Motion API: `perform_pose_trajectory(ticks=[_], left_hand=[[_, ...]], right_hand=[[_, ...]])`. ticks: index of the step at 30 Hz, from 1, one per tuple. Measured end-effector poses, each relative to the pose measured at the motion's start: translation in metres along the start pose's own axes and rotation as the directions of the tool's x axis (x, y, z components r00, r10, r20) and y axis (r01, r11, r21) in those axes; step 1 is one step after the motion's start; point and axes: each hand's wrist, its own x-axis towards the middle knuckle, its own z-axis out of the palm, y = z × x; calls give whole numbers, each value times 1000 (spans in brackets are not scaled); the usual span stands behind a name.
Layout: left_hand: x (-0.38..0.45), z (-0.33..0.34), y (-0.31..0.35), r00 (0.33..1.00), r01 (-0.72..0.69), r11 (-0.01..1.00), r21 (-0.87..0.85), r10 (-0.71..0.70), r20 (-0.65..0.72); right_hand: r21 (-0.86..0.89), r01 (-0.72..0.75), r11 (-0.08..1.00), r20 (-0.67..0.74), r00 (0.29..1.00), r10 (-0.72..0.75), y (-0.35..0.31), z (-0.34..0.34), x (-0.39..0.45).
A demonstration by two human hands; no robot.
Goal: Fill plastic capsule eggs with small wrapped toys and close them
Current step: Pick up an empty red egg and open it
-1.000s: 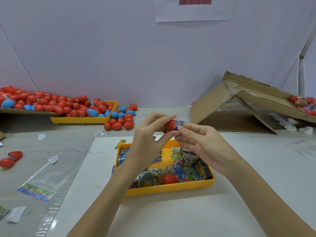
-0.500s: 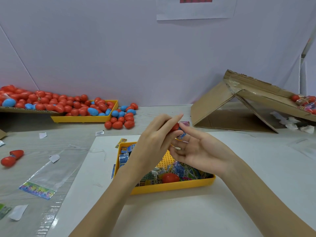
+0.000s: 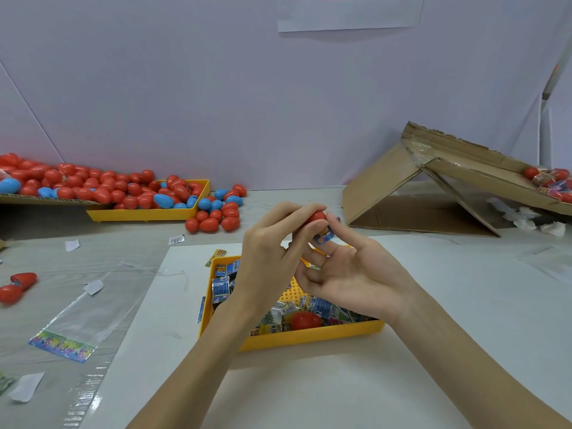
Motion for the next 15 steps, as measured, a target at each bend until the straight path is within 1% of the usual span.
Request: perform_pose_trajectory(ticks=[4, 6, 9, 12, 15], left_hand=[[-1, -1, 1, 999, 41, 998, -52, -40, 19], [-1, 0, 0, 996, 89, 993, -74, -88, 15], [-2, 1, -1, 988, 153, 987, -58, -153, -1], [-2, 0, 0, 990, 141, 990, 2, -141, 6], [0, -1, 0, 991, 103, 995, 11, -103, 83]], right_hand=[[-10, 28, 1000, -15, 999, -28, 4, 1, 2], [-18, 33, 999, -17, 999, -33, 5, 1, 2], [18, 17, 1000, -13, 1000, -17, 1, 0, 2], [-10, 15, 1000, -51, 999, -15, 0, -1, 1], [-38, 18, 999, -77, 997, -21, -1, -2, 1]])
